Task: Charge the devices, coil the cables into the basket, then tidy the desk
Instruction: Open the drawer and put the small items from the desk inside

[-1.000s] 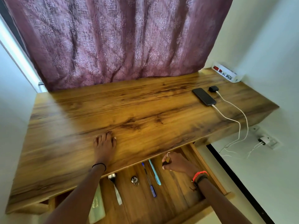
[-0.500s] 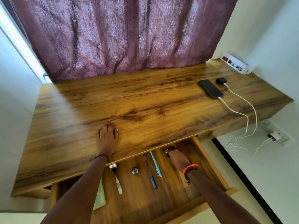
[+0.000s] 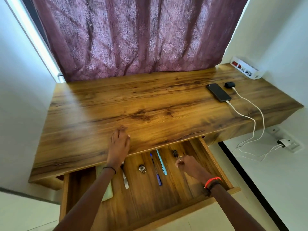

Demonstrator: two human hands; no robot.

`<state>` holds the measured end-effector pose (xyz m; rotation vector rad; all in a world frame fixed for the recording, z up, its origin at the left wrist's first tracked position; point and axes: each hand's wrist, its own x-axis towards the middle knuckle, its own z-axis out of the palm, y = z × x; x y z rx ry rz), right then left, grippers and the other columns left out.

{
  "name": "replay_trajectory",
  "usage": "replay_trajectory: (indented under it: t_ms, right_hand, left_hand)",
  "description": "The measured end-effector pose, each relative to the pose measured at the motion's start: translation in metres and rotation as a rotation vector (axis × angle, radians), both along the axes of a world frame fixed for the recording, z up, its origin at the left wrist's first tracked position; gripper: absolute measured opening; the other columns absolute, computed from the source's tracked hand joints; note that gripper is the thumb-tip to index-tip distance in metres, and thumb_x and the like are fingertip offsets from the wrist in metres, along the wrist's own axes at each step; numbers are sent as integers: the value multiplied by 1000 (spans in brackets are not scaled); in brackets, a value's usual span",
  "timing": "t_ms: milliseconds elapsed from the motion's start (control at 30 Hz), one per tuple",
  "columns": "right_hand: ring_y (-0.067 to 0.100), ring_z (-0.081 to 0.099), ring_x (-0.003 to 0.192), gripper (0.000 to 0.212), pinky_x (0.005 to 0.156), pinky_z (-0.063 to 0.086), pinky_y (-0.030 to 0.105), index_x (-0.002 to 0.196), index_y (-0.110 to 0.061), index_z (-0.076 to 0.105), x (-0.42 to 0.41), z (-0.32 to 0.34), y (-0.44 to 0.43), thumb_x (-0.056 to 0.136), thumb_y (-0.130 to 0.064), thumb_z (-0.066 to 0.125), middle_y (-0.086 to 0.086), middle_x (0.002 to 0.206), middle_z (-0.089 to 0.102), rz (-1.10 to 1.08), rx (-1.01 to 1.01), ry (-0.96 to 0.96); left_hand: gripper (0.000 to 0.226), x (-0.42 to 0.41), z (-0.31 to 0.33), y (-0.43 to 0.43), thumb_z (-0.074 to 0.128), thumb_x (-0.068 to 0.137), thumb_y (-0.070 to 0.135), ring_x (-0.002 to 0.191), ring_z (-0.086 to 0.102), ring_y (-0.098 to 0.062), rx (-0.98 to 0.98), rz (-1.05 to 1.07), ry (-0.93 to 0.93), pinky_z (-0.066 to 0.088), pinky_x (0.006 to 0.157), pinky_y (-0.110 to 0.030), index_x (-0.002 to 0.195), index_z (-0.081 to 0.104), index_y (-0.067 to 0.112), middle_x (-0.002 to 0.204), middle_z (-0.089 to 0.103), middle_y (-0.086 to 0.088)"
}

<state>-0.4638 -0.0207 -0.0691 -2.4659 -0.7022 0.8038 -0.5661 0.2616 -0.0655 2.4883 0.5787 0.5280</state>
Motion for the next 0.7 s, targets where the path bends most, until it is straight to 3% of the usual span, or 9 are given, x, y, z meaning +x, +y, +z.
replay_trajectory:
  t_ms: [100,200,267,367,500,600,700]
  right_hand:
    - [0,60,91,10,87,50,24,91,-17,71,-36,18,-6,83,-23,66,-9,95,68,140,35,117]
    - [-1,57,96,42,76,45,13,107,-24,66,-65,33,-15,70,-42,76,-11,104,65,203,-21,259]
    - [2,54,105,63,86,47,20,116,-30,59,-78,33,-22,60,-52,79,-12,116,61,282,-91,280]
    - [5,47,109,67,88,43,22,122,-27,54,-93,31,-27,63,-47,79,-10,125,52,414,-177,182]
    - [10,49,107,45,82,42,20,116,-22,56,-103,28,-27,76,-31,74,-5,120,50,464,-174,67]
    - [11,51,98,31,76,42,20,105,-20,58,-105,27,-24,78,-26,72,-7,106,51,452,-163,23]
    - [11,50,94,27,76,43,23,102,-16,60,-106,27,-21,79,-23,71,-7,98,49,481,-171,16]
  left_hand:
    - [34,-47,6,-37,43,95,24,122,37,-7,-34,-129,12,31,105,-29,129,45,23,132,39,8]
    - [24,-91,3,-70,48,94,33,108,48,5,-174,-321,101,42,94,-18,117,55,33,118,46,22]
    - [19,-115,-1,-90,46,89,53,103,52,6,-200,-446,257,45,88,-15,107,54,49,109,45,32]
    - [45,-144,-8,-108,49,75,73,106,49,7,-238,-609,387,45,89,-17,109,55,46,112,47,30]
    - [48,-168,-12,-119,67,71,59,113,41,7,-384,-674,483,37,96,-13,113,49,47,119,42,24]
    - [37,-171,-15,-118,67,81,32,108,41,11,-379,-638,461,31,90,-2,113,52,42,112,41,27]
    - [37,-171,-19,-113,67,81,29,103,41,14,-369,-605,453,31,87,1,112,52,43,109,42,29]
